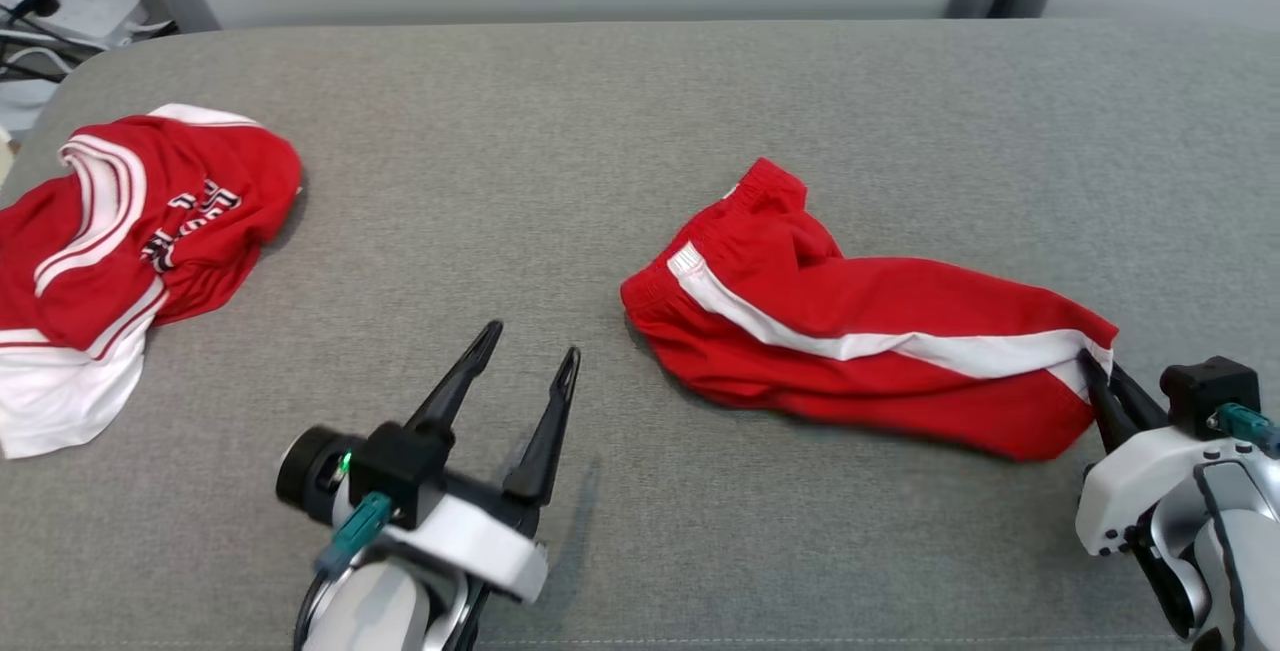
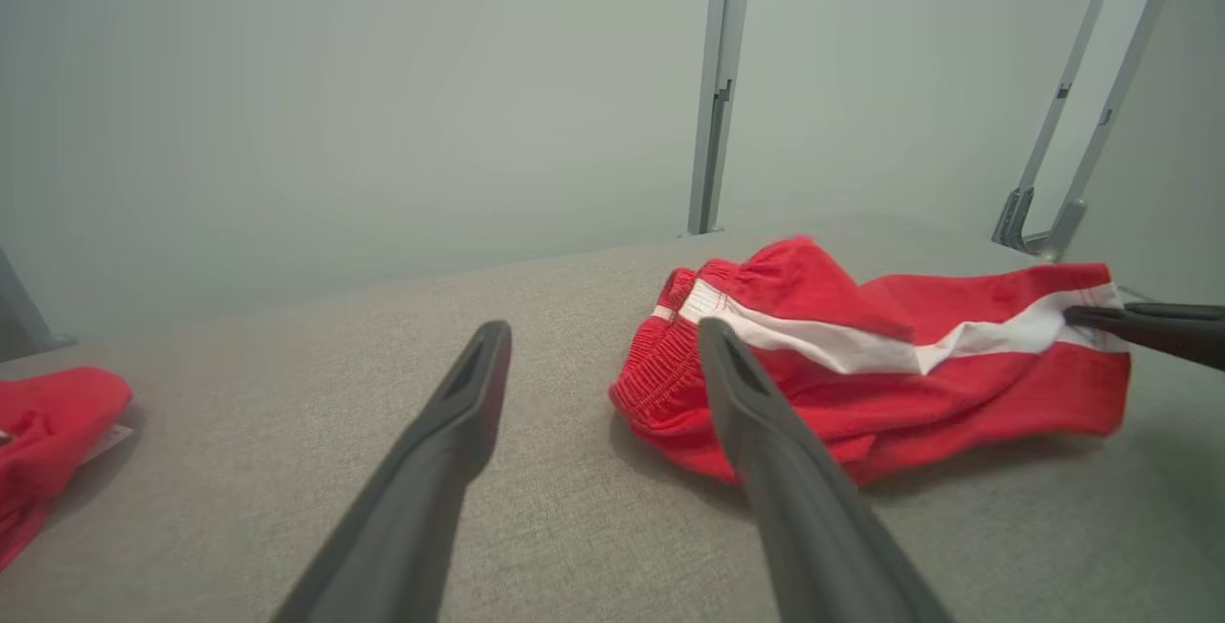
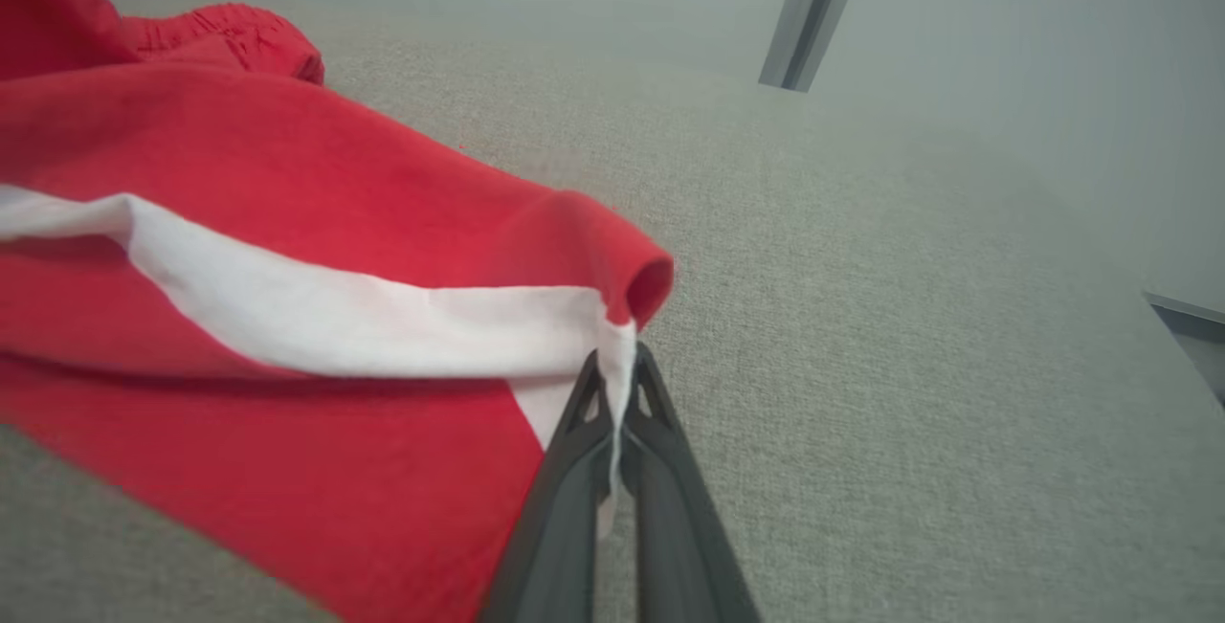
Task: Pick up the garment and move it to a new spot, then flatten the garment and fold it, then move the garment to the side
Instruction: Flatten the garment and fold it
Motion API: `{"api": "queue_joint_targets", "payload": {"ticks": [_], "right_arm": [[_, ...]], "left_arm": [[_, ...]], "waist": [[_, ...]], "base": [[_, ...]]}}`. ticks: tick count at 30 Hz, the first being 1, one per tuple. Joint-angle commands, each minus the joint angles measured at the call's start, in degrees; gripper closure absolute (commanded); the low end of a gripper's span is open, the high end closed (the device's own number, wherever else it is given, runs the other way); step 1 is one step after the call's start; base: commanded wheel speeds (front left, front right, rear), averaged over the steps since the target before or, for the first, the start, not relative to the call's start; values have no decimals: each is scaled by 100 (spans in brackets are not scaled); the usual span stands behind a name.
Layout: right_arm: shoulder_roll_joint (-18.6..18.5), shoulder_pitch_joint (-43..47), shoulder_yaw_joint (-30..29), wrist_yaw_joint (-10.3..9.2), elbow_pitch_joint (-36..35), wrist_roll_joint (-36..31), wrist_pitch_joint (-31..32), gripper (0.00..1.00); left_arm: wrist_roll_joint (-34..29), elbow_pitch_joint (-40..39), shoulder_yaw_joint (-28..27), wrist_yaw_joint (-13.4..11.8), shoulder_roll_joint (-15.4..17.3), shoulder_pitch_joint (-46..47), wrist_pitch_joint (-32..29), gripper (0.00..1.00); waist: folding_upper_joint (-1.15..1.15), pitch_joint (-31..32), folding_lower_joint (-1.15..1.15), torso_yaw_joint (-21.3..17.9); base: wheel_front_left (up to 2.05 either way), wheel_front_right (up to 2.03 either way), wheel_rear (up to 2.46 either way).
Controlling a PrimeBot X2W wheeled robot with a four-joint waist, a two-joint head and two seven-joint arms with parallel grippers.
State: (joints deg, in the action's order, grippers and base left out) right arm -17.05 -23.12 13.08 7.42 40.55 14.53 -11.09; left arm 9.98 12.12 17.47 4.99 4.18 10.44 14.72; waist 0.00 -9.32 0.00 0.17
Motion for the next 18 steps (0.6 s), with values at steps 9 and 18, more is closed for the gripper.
{"api": "queue_joint_targets", "payload": {"ticks": [9,18], "right_arm": [[173,114,-44,7,-682,-350,353,100],[256,53,78,7,-913,-330,442,100]], "left_arm": [[-133,1240,828,235,119,1814,-153,0],[186,2137,1929,247,493,3014,-836,0]], "waist": [[0,-328,0,-425],[0,-498,0,-616]], "base": [[0,0,0],[0,0,0]]}}
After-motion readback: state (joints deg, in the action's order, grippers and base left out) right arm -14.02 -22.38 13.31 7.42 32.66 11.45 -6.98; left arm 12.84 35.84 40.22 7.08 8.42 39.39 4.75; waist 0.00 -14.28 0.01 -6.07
